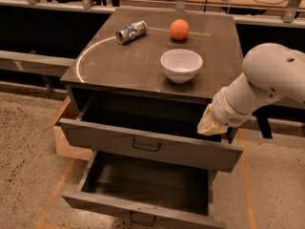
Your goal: Open top drawer
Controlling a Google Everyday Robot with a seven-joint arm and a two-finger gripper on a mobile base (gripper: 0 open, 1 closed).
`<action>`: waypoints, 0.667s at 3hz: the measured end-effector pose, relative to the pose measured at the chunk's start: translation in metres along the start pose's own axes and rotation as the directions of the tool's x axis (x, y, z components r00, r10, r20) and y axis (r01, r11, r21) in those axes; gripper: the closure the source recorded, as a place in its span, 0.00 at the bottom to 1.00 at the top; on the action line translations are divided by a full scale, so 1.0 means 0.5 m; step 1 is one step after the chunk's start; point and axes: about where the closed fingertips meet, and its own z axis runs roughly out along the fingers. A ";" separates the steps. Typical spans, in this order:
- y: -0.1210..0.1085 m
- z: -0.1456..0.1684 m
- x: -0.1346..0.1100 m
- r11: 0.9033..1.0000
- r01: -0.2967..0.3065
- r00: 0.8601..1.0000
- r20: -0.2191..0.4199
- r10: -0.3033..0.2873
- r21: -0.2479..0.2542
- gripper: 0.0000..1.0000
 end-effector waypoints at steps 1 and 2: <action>-0.035 -0.006 0.025 0.997 -0.027 0.999 -0.042 0.030 0.066 1.00; -0.042 0.001 0.043 0.993 -0.042 0.996 -0.070 0.050 0.114 1.00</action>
Offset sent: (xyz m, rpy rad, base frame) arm 0.0246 -0.0308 -0.0154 -0.0947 -0.1243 -0.1439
